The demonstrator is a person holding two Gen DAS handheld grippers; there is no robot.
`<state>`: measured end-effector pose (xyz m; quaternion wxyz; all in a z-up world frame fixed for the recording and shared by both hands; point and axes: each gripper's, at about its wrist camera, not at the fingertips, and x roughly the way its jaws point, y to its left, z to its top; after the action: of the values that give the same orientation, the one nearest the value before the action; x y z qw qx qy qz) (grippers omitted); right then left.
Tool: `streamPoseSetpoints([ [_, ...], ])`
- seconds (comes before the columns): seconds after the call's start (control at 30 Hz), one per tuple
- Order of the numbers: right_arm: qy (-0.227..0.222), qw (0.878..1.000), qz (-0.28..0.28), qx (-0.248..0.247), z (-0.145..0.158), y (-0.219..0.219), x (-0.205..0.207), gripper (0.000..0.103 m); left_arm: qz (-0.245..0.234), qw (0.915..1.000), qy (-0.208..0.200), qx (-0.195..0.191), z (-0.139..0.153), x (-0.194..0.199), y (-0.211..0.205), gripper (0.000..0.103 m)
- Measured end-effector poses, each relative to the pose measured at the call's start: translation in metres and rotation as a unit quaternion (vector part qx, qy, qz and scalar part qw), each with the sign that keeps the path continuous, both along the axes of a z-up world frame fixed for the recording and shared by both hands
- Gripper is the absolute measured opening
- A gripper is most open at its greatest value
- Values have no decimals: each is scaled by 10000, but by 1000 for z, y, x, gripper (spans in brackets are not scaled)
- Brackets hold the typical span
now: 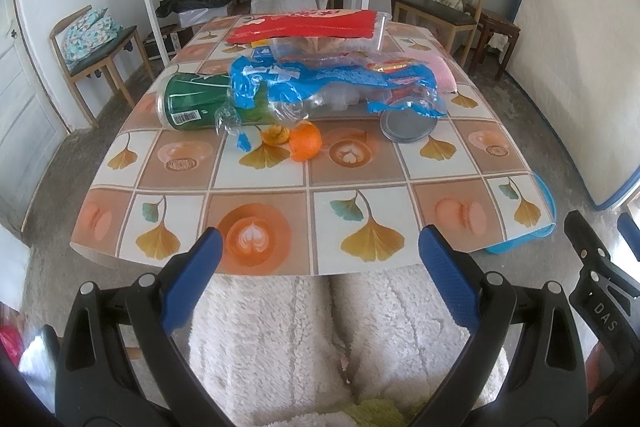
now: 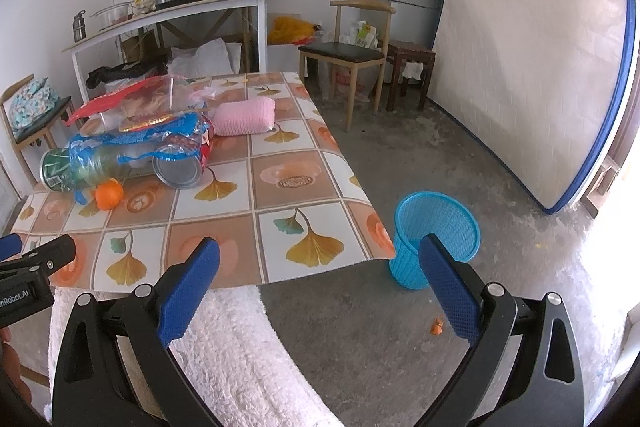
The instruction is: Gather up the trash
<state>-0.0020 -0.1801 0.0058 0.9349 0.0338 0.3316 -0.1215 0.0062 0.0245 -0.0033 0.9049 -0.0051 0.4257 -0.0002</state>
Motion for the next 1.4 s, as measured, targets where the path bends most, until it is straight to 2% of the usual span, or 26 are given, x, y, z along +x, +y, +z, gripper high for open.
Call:
streamPoseSetpoints([
  [0.4, 96, 9999, 106, -88, 11, 22, 32, 97, 136, 9999, 84, -27, 4, 32, 24, 95],
  [0.73, 102, 9986, 481, -170, 22, 49, 79, 97, 587, 9979, 234, -128, -4, 67, 65, 94],
  [0.97, -84, 9963, 835, -211, 36, 72, 109, 97, 876, 9952, 252, -351, -9, 87, 102, 95],
  [1.17, -265, 9920, 1231, -127, 42, 82, 124, 97, 832, 9944, -41, -652, -7, 101, 131, 94],
  [1.33, -300, 9896, 1387, 241, 41, 78, 137, 97, 467, 9870, -654, -1394, 7, 110, 151, 95],
  [1.4, -273, 9894, 1388, 339, 42, 77, 141, 97, 344, 9842, -901, -1482, 16, 115, 153, 95],
])
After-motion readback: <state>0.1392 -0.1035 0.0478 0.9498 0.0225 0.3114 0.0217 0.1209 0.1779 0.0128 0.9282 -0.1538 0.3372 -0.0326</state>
